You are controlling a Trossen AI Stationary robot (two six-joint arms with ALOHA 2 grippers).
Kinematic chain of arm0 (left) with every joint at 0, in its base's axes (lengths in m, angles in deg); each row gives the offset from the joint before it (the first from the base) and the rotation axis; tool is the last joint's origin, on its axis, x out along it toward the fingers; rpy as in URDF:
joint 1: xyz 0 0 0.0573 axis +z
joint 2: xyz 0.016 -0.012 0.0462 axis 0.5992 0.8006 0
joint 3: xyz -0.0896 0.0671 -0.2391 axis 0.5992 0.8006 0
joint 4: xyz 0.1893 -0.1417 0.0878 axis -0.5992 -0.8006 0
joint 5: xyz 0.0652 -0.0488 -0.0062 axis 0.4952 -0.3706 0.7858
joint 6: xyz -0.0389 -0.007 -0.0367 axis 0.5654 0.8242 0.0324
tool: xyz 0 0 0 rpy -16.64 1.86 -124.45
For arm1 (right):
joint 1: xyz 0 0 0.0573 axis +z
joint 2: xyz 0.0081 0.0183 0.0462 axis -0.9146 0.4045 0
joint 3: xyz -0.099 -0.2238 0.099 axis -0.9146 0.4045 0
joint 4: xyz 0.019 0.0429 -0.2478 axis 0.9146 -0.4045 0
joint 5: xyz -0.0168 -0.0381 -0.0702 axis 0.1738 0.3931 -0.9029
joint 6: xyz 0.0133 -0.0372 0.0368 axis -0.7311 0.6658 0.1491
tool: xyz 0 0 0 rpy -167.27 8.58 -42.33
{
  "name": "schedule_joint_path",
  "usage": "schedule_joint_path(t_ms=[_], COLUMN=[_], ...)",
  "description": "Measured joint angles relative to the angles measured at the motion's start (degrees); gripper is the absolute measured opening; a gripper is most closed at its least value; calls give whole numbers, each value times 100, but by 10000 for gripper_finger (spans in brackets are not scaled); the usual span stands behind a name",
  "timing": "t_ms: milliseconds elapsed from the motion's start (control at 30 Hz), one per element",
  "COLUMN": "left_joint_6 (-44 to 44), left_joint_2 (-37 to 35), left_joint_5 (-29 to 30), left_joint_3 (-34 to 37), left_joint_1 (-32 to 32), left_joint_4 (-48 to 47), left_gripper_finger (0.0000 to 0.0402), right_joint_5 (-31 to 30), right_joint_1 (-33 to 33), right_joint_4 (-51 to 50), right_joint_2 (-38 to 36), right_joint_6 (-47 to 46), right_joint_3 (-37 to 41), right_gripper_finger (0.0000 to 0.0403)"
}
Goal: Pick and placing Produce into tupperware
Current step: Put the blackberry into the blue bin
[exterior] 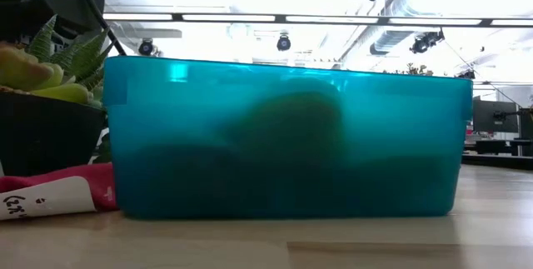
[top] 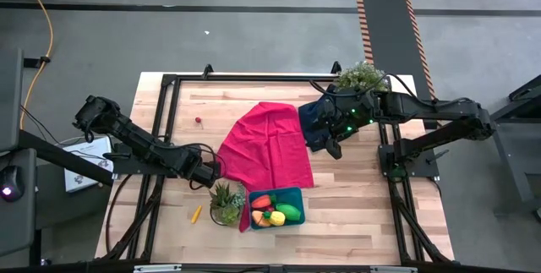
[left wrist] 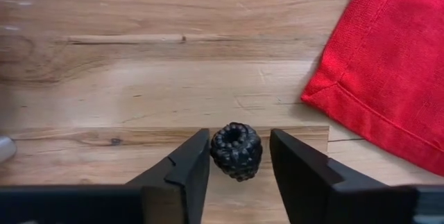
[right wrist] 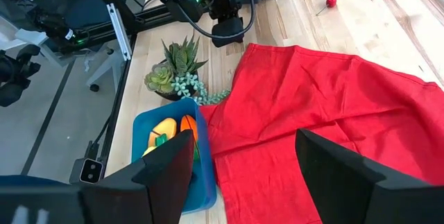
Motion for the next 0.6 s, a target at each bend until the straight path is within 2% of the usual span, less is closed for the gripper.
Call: schedule_joint_path(t_ms=[267, 600], left_joint_6=[-13, -21], left_joint_2=[-2, -3], left_joint_5=[-2, -7], left_joint_3=[-4, -4], left_joint_1=[-2, -2], left_joint_4=[8, 19], left_gripper_finger=[94, 104], right_joint_5=[0, 2], right_joint_1=[0, -1], right_joint_4=[0, 0], right_joint_2=[0, 0], right_joint_6=[0, 0], right_joint_3=[0, 0], right_gripper_finger=[243, 243])
